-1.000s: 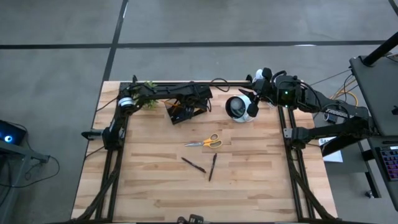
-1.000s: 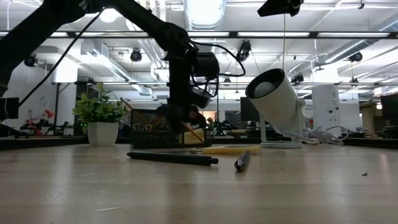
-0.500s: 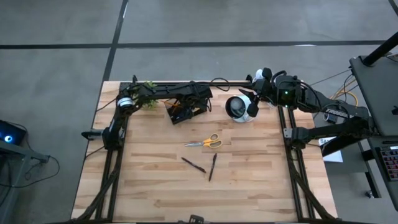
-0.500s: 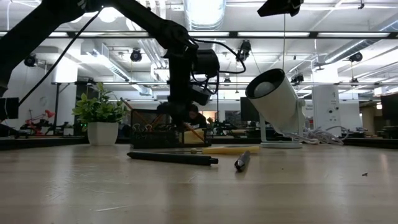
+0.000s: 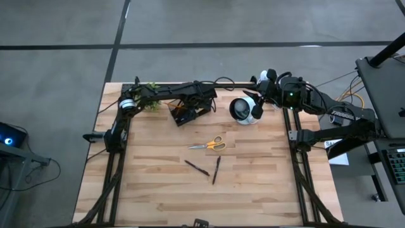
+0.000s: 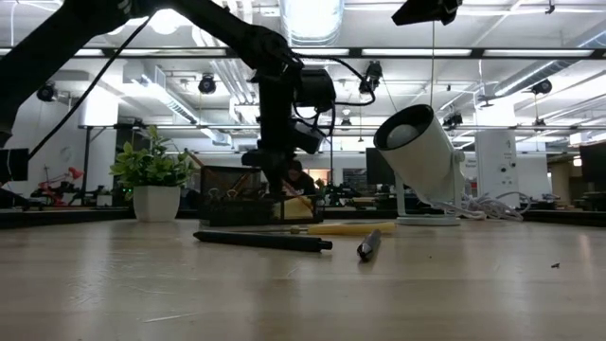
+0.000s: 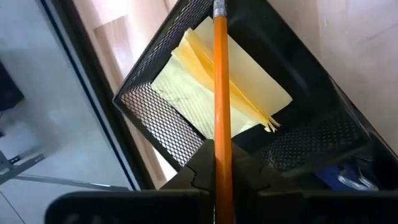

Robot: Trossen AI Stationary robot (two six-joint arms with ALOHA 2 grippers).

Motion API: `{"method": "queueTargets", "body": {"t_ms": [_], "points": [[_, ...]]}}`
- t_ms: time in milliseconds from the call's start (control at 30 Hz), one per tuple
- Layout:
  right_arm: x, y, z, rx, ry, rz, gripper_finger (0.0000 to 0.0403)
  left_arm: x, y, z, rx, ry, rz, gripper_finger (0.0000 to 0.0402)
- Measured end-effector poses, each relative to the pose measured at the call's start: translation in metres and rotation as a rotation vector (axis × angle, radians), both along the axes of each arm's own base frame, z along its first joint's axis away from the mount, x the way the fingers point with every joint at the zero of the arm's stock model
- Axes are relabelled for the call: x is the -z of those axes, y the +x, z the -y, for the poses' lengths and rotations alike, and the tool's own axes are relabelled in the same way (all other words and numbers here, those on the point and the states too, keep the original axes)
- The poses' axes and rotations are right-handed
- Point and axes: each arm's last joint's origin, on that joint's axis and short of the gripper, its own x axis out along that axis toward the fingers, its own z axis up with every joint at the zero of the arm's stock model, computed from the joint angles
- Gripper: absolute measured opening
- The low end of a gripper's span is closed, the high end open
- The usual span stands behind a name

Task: Pick and place office supplies into organizer
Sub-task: Put the yellow pencil into the black desk organizer

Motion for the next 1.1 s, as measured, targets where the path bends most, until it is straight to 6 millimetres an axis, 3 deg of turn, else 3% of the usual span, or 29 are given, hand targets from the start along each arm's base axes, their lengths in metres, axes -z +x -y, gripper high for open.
{"method": "queueTargets", "body": {"t_ms": [600,900,1100], "points": [[0.0,0.0,0.0,0.0,0.0,0.0,0.0066,-0.049,-0.009,0.013,0.019,0.037,0.103,0.0002],[0.0,0.0,0.0,0.0,0.0,0.0,0.0066,-0.076,-0.017,0.018,-0.064,0.051,0.236,0.0002],[0.0,0.0,0.0,0.0,0.0,0.001,0.0066,-0.101,-0.021,0.02,-0.169,0.029,0.446,0.0002]]}}
